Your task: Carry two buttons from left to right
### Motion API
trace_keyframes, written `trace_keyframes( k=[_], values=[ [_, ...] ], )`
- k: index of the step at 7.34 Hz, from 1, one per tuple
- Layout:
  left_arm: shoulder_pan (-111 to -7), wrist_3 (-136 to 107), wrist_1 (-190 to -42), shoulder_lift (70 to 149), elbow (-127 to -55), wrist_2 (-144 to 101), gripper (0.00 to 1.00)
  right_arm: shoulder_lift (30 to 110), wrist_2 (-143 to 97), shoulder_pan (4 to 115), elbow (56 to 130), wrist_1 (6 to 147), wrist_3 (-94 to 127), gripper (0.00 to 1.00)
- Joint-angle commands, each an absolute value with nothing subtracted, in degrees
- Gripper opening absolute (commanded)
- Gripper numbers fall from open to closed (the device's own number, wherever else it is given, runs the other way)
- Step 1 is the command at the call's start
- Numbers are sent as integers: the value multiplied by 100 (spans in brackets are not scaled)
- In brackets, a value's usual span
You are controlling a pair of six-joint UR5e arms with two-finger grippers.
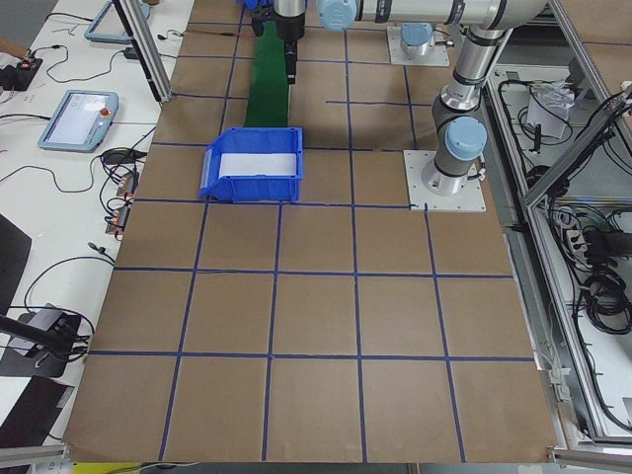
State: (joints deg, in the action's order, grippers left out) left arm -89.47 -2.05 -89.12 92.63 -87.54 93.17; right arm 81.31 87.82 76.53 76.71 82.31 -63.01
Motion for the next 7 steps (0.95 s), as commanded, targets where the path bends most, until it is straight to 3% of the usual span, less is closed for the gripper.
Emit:
trace_keyframes(
  k=[1, 4, 7],
  values=[
    [-8947, -202, -8912, 9272, -8754, 9316, 100, 8437, 8850, 8872, 7944, 8305, -4010, 100],
    [-8947, -202, -8912, 9272, -8754, 9316, 100, 8446, 8833, 9536, 8094, 8446, -1502, 100],
    [-8947, -202, -8912, 9264, -8754, 9316, 100, 8464, 8841, 9423, 8104, 9060, -770, 100]
  ],
)
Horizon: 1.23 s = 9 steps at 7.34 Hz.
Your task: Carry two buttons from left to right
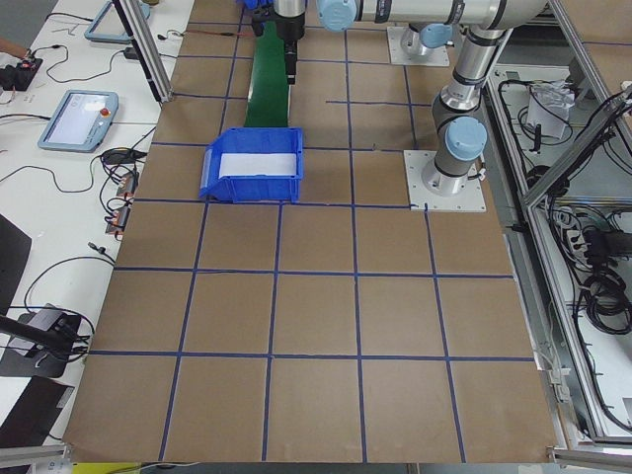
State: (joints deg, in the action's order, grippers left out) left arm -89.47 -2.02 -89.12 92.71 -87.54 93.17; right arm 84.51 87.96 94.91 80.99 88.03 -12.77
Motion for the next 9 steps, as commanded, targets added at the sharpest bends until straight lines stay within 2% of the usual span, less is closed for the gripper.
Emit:
trace_keyframes(
  k=[1, 9],
  values=[
    [-8947, -193, -8912, 9255, -8754, 9325, 100, 8525, 8885, 9396, 8112, 9070, -286, 100],
    [-8947, -220, -8912, 9246, -8763, 9316, 100, 8534, 8868, 9114, 8174, 9044, -290, 100]
  ],
)
